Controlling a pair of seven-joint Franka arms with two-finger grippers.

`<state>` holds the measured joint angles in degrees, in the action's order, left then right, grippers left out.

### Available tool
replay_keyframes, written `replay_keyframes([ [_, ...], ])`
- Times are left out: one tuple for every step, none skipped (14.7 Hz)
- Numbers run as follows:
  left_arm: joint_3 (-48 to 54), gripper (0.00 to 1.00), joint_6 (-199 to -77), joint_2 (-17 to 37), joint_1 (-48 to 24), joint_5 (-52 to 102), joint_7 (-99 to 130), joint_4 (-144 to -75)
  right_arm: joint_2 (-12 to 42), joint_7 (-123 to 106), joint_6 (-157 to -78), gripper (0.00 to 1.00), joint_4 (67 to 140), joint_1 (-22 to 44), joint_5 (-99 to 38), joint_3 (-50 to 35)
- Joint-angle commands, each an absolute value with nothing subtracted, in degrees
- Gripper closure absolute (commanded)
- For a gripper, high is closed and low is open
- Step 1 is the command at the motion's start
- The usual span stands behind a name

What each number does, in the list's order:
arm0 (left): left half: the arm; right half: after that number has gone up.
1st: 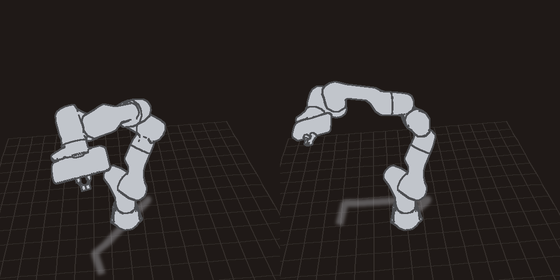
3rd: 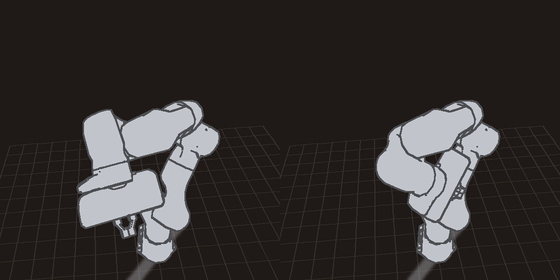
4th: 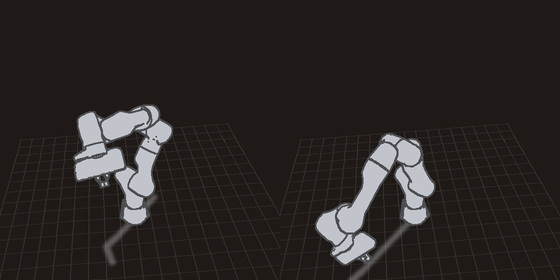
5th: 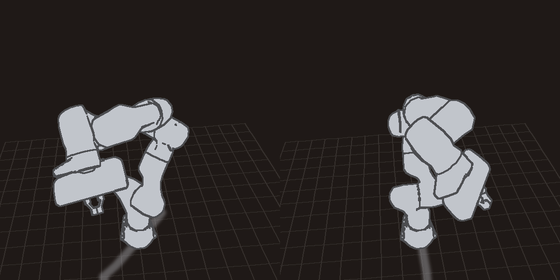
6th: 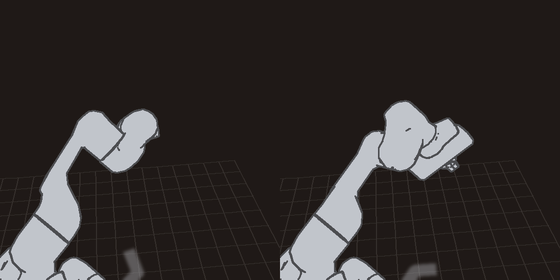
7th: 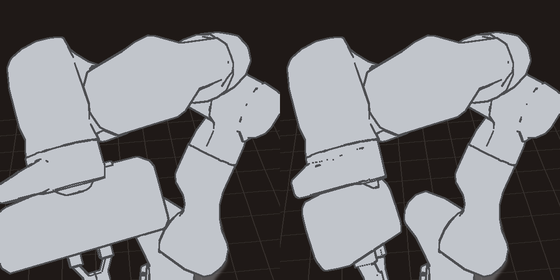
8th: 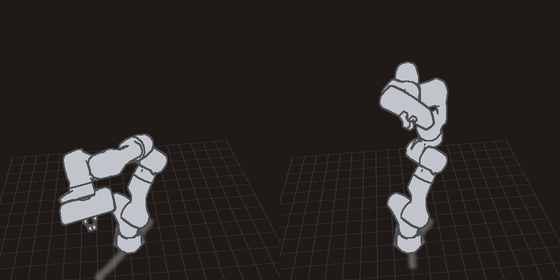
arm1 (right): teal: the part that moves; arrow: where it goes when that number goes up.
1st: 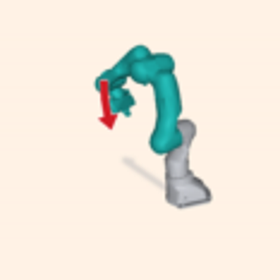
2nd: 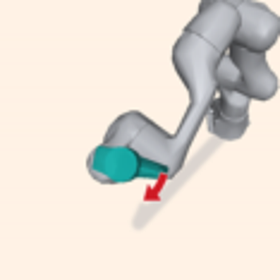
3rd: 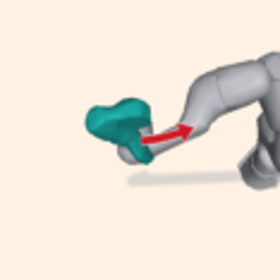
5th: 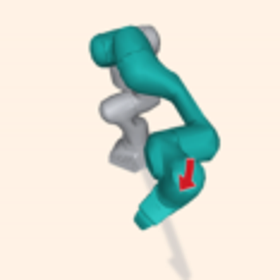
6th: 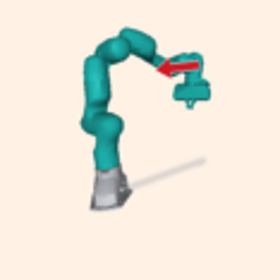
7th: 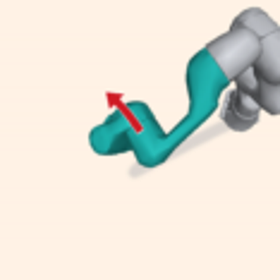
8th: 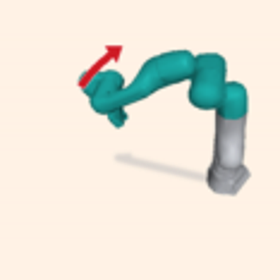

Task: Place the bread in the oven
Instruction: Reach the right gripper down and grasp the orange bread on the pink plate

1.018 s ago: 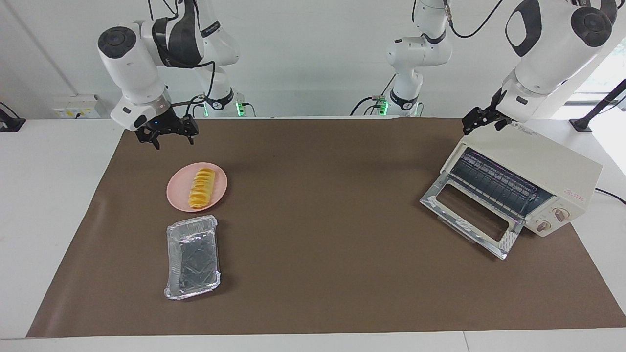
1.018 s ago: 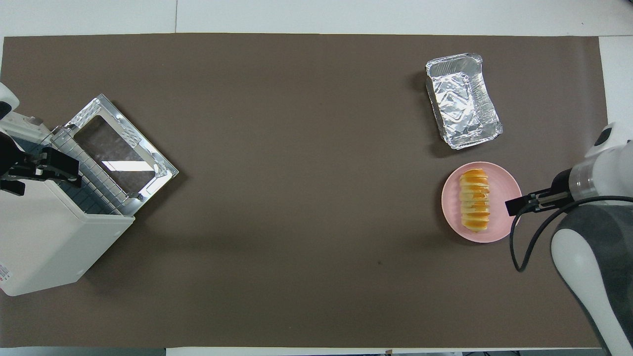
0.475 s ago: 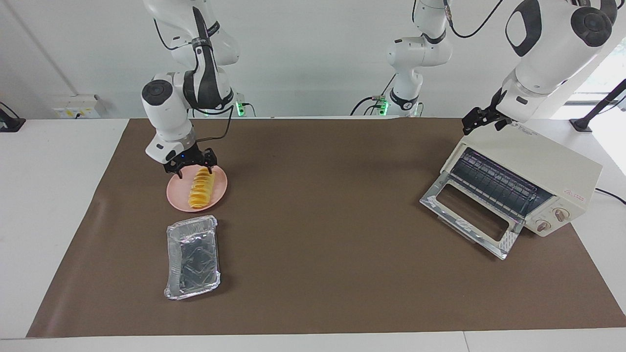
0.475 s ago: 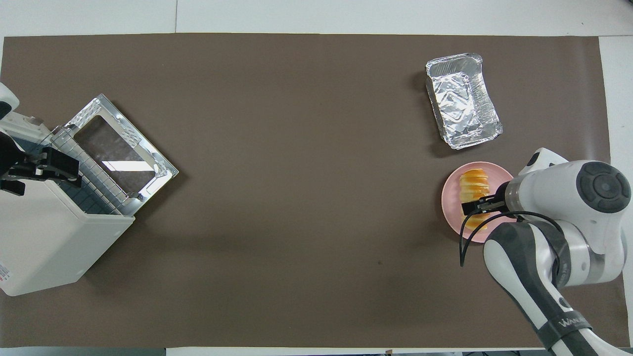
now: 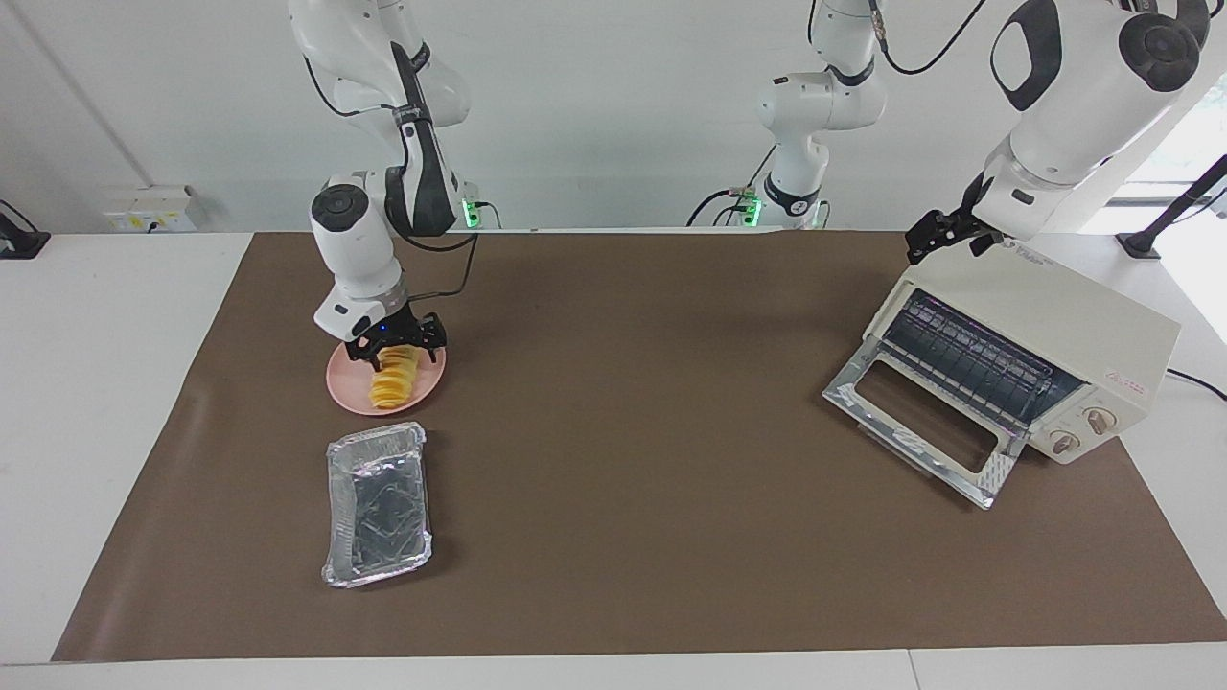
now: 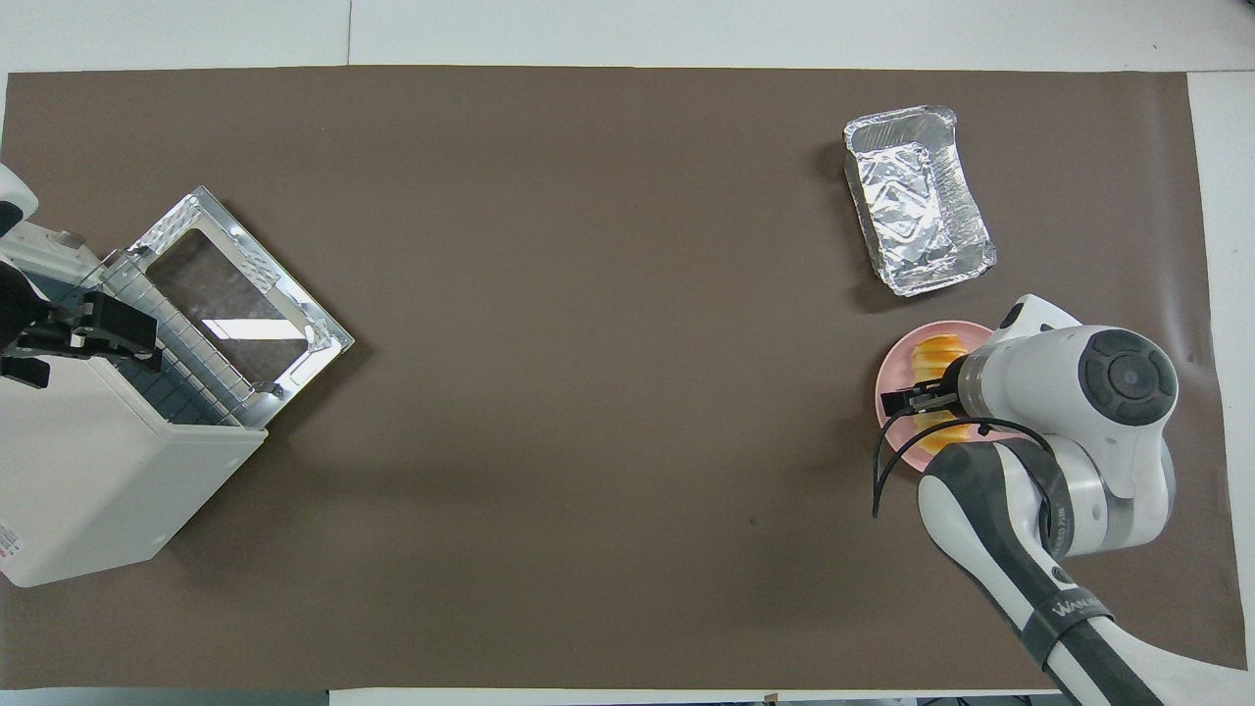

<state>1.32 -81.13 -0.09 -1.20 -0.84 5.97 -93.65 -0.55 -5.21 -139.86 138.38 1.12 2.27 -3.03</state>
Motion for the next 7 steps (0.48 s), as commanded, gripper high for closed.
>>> replay_keyframes([
  [1.58,0.0,-82.09,-1.67,-0.62,0.09,5.89,-95.36,-1.05,-7.74,-141.15,0.0,139.22,-0.7,1.32,-3.16],
  [1.58,0.0,-82.09,-1.67,-0.62,0.09,5.8,-95.36,-1.05,-7.65,-141.15,0.0,139.31,-0.7,1.32,-3.16],
  [1.58,0.0,-82.09,-1.67,-0.62,0.09,5.89,-95.36,-0.97,-7.56,-141.33,0.0,139.31,-0.7,1.32,-3.16],
  [1.58,0.0,-82.09,-1.67,-0.62,0.09,5.89,-95.36,-0.88,-7.38,-141.68,0.0,139.48,-0.7,1.32,-3.16],
  [1.58,0.0,-82.09,-1.67,-0.62,0.09,5.89,-95.36,-0.79,-7.3,-141.94,0.0,139.57,-0.7,1.32,-3.16],
  [1.58,0.0,-82.09,-1.67,-0.62,0.09,5.89,-95.36,-0.27,-7.21,-141.94,0.0,139.57,-0.7,1.32,-3.16],
  [1.58,0.0,-82.09,-1.67,-0.62,0.09,5.89,-95.36,-0.18,-7.12,-142.03,0.0,139.66,-0.79,1.32,-3.16],
])
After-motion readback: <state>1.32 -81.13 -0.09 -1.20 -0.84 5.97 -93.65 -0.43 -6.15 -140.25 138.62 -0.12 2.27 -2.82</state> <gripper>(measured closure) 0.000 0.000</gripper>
